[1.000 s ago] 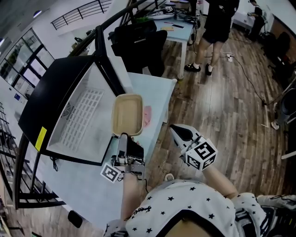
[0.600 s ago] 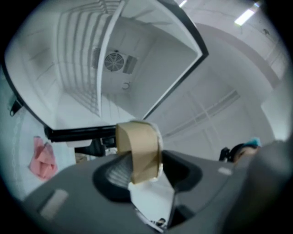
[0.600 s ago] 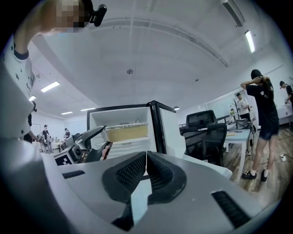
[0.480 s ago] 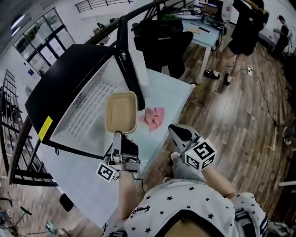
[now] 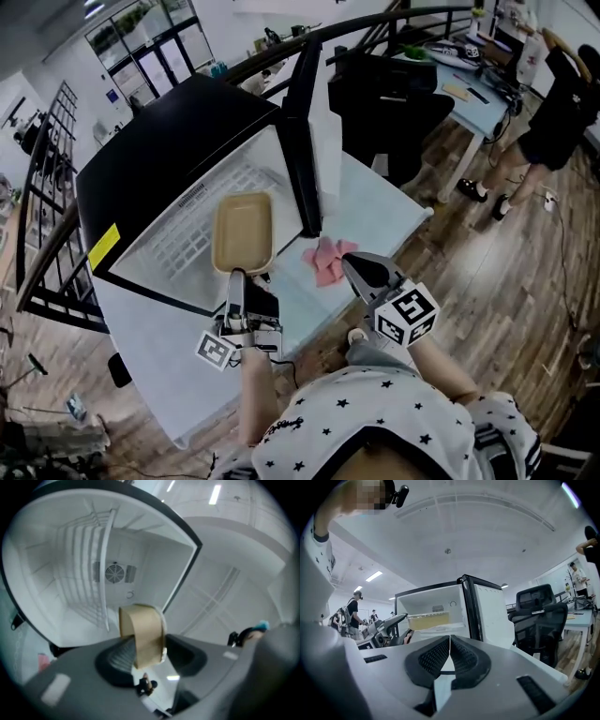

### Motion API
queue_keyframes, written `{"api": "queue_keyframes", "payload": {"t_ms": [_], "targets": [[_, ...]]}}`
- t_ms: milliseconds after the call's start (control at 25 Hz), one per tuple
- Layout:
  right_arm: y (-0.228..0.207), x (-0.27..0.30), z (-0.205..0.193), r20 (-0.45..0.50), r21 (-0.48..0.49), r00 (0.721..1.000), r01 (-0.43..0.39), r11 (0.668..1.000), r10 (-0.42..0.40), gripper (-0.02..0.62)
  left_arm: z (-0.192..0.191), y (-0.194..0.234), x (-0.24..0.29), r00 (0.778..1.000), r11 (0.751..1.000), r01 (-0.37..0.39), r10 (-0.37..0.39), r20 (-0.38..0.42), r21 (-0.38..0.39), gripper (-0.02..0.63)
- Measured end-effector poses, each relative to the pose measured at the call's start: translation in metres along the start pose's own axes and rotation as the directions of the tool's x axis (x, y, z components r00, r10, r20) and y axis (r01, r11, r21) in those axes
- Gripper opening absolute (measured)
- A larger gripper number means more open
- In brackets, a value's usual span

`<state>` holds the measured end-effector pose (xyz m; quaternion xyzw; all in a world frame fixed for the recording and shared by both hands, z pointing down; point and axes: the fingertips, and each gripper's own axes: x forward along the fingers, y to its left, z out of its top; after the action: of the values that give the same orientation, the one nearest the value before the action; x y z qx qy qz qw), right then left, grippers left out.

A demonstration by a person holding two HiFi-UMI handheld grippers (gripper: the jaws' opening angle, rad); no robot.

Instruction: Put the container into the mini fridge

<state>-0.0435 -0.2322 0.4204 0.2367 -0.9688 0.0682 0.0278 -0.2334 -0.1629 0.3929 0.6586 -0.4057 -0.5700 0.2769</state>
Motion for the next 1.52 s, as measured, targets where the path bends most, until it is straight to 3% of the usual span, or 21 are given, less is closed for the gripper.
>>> {"api": "queue_keyframes", "payload": {"t_ms": [280,600,1040,1520], "targets": [[-0.009,0.032,0.004,-0.02,-0.003,0.991,-0.135,0.991,0.135,0.021,0.017,0.005,-0.006,0.991,0.996,-0.047,0.038,0.126,0.075,0.2],[-0.002,0.065,0.005,-0.028,0.005,0.959,-0.282,0.959,0.282,0.021,0.033,0.011,-0.021,0.966,0.985,-0.113,0.078,0.248,0.131,0.199],[0.026,0.106,0.0,-0.057,0.008,0.881,-0.47,0.883,0.469,0.021,0.04,0.011,-0.025,0.933,0.973,-0.147,0.075,0.353,0.18,0.199],[0.035,0.138,-0.002,-0.085,0.012,0.809,-0.583,0.813,0.581,0.021,0.056,0.034,-0.016,0.893,0.961,-0.205,0.107,0.438,0.184,0.2]]}}
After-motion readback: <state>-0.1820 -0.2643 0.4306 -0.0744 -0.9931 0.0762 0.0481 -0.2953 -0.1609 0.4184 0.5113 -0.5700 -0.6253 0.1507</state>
